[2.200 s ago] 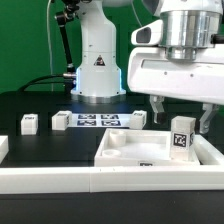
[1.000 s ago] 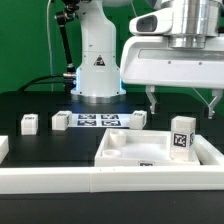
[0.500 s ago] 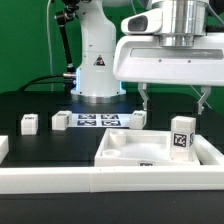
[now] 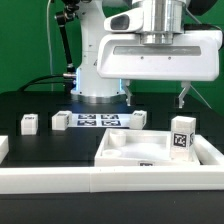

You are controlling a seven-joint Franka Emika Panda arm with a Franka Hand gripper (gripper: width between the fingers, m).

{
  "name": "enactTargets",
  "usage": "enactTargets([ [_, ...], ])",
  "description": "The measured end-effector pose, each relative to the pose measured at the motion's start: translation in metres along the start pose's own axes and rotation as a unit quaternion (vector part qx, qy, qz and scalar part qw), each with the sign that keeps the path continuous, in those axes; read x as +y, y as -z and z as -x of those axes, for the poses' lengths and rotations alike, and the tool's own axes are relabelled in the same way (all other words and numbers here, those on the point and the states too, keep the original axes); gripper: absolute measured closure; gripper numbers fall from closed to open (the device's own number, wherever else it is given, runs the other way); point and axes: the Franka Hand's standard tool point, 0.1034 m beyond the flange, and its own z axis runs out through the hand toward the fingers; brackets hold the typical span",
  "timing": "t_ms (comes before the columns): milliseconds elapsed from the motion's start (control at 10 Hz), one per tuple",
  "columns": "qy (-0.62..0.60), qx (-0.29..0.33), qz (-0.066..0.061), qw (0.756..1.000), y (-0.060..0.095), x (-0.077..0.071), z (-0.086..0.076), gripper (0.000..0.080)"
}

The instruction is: Assemble square table

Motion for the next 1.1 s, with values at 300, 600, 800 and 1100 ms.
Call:
enactTargets([
  [300, -0.001, -0.005, 0.001, 1.0, -0.003, 0.004, 0.017, 0.015],
  [600, -0.005, -0.006, 0.005, 1.0, -0.013, 0.023, 0.078, 0.015],
  [800, -0.003, -0.009, 0.007, 1.0, -0.016, 0.027, 0.09, 0.015],
  [1100, 0.0, -0.019, 0.011, 1.0, -0.019, 0.034, 0.11, 0.015],
])
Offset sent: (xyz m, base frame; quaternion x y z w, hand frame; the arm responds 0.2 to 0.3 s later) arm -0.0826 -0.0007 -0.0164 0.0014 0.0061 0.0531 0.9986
